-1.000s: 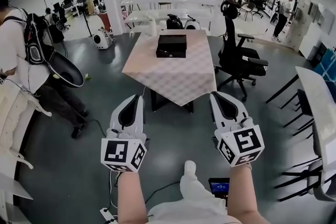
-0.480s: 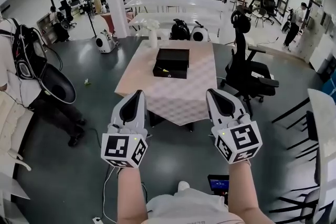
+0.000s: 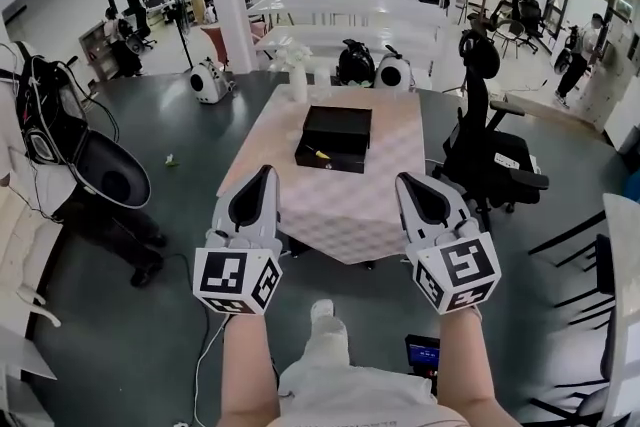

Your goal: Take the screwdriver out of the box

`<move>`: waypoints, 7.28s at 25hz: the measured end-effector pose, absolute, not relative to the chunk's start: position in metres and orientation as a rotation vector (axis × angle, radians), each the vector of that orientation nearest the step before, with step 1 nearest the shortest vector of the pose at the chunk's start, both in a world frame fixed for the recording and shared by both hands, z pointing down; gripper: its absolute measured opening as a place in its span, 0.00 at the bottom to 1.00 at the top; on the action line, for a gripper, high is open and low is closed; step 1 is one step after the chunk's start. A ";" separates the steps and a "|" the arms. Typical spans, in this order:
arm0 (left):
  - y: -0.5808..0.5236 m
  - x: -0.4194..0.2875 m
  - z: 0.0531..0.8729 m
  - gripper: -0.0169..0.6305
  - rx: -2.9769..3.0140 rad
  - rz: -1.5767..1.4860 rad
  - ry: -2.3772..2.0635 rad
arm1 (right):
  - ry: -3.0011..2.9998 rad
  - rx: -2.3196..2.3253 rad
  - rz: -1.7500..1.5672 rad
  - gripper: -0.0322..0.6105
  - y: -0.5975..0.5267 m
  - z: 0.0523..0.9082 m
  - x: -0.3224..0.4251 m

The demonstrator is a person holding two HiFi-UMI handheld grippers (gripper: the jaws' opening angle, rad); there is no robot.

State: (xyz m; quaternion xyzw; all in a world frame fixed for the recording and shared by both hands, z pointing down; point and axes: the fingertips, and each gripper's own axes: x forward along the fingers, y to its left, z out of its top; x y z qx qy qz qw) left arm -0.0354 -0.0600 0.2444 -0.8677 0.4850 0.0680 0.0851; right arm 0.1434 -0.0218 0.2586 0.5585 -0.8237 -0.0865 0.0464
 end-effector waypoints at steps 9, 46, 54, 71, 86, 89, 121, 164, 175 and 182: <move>-0.176 -0.027 0.264 0.04 -2.620 0.210 1.418 | -2.485 1.742 -0.252 0.06 -0.135 0.274 0.154; -0.514 -0.073 0.326 0.04 -2.677 0.144 1.609 | -2.400 1.633 0.231 0.60 -0.493 0.357 0.145; -0.519 -0.069 0.357 0.04 -2.706 0.063 1.631 | -2.349 1.425 0.394 0.60 -0.500 0.422 0.126; -0.529 -0.081 0.427 0.04 -2.779 -0.109 1.729 | -2.039 0.943 0.821 0.49 -0.478 0.613 0.070; -0.521 -0.105 0.436 0.04 -2.761 -0.128 1.800 | -1.567 0.667 0.878 0.40 -0.461 0.706 0.067; -0.519 -0.111 0.436 0.04 -2.750 -0.118 1.826 | -1.494 0.655 0.766 0.36 -0.464 0.711 0.071; -0.488 -0.091 0.390 0.04 -2.705 -0.034 1.756 | -1.867 1.012 0.691 0.18 -0.462 0.582 0.083; -0.458 0.008 0.215 0.04 -2.462 0.252 1.357 | -2.384 2.024 -0.505 0.18 -0.399 0.214 0.228; -0.459 -0.002 0.207 0.04 -2.429 0.259 1.391 | -2.412 1.998 -0.519 0.17 -0.396 0.205 0.225; -0.464 0.001 0.208 0.04 -2.426 0.252 1.397 | -2.386 2.016 -0.494 0.17 -0.399 0.212 0.236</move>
